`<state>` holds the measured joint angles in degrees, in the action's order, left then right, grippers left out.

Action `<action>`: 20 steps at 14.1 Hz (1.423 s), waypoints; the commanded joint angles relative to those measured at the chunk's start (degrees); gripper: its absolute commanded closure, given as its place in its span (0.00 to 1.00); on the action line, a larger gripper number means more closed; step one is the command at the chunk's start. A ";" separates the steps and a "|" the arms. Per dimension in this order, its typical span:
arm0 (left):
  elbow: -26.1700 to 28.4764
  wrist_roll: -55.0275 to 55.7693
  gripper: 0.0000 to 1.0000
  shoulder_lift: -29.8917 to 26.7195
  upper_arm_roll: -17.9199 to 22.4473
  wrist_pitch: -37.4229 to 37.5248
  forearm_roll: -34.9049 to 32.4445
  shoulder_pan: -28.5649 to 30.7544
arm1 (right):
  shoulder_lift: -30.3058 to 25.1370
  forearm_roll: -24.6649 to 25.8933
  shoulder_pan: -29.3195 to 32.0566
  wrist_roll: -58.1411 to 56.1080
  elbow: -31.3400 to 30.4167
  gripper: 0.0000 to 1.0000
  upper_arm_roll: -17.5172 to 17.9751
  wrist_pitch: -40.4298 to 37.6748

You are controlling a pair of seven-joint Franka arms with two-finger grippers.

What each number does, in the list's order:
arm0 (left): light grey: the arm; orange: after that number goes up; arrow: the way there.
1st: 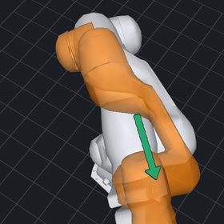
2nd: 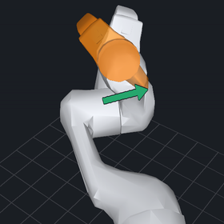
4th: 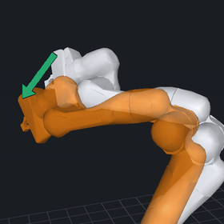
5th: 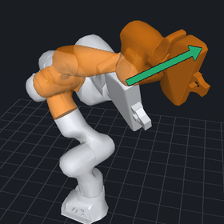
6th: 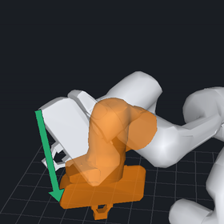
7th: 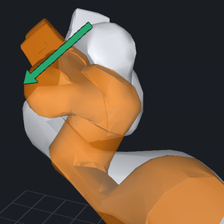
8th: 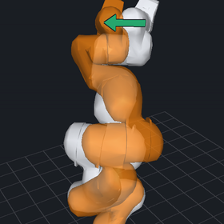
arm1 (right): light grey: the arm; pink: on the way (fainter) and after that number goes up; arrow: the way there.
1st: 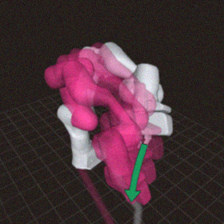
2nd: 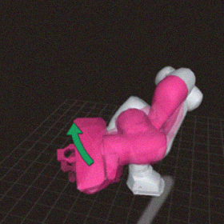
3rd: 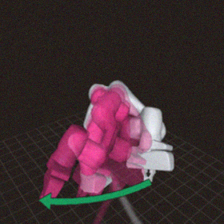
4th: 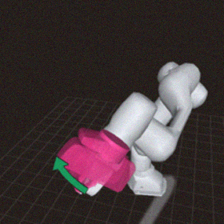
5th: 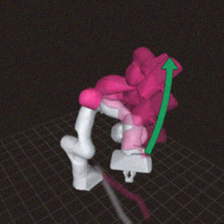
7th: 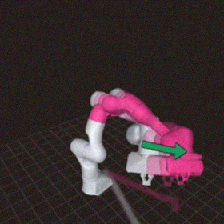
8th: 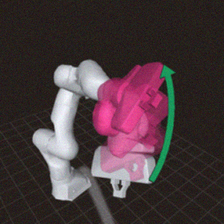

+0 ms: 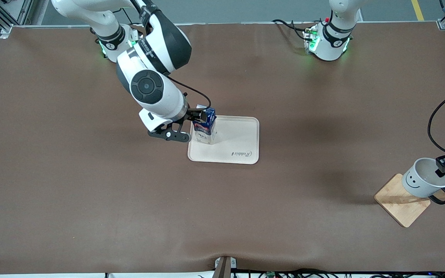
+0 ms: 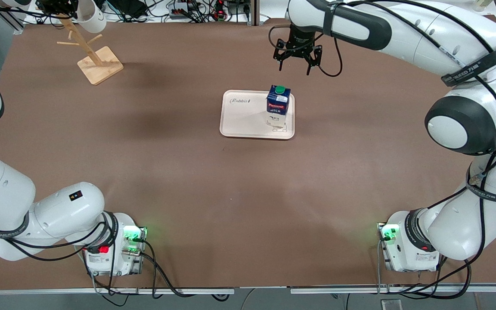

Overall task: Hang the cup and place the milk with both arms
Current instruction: 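Hang the mug handle on a stand peg while the right gripper grasps milk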

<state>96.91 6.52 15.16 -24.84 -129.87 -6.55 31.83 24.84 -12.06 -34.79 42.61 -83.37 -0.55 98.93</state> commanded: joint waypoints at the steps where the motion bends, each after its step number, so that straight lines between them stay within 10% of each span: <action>1: -1.28 -1.33 1.00 0.13 -0.47 0.58 1.01 0.60 | 0.90 -0.51 -1.51 4.04 0.23 0.00 -0.59 0.82; 15: -0.49 -1.77 1.00 0.39 -0.47 0.58 1.01 2.80 | 3.02 0.81 -4.94 7.93 -2.50 0.00 -0.68 5.92; 17: -0.67 -1.77 0.53 1.80 -0.47 0.58 1.01 2.71 | 3.63 0.90 -5.64 7.93 -2.59 0.00 -0.68 6.36; 18: -0.67 -1.77 0.11 1.80 -0.47 0.58 1.01 2.71 | 4.15 0.98 -5.99 7.93 -3.02 0.00 -0.68 6.79; 20: -1.10 -1.77 0.00 1.98 -0.56 0.58 1.01 2.62 | 4.16 1.69 -6.61 8.01 -4.43 0.00 -0.68 8.55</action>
<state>96.71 6.16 17.09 -24.91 -129.72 -6.55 34.06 28.96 -11.54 -40.03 49.29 -86.38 -0.61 105.67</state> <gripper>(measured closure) 0.577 0.000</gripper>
